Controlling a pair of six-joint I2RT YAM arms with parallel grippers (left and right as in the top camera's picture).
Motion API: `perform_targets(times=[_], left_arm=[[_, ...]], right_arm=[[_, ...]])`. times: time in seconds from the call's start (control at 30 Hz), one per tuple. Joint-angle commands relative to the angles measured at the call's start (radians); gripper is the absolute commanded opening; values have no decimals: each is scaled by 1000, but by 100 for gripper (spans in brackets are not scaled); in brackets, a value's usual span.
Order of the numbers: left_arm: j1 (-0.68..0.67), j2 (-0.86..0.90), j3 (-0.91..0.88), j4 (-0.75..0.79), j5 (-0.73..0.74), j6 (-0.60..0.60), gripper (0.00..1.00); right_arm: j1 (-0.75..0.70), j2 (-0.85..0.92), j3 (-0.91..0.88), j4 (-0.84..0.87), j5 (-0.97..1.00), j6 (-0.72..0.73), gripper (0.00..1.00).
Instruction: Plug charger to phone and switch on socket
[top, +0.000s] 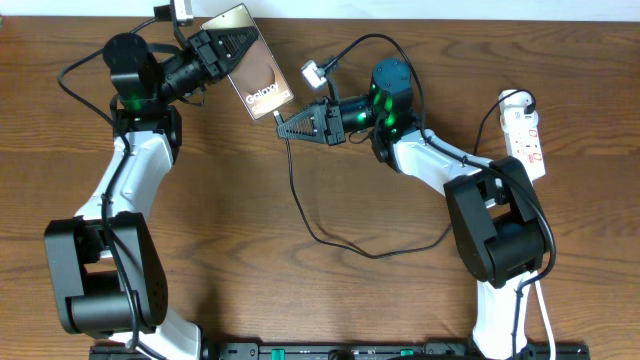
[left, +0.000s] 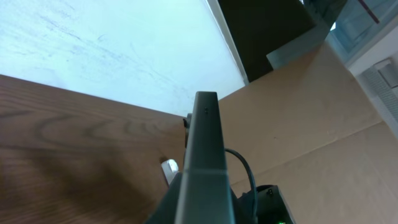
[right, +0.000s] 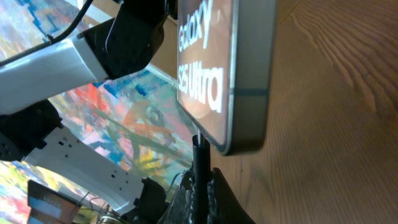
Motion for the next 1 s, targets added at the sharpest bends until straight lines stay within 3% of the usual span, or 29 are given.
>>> perform_targets(times=[0.0,0.97], left_arm=[[2,-21,13,16,-1,-29,7],[10,-20,13,15,29,-12,7]], right_arm=[[-4,3,6,3,23,28,1],[-3,3,6,11,21,27,1]])
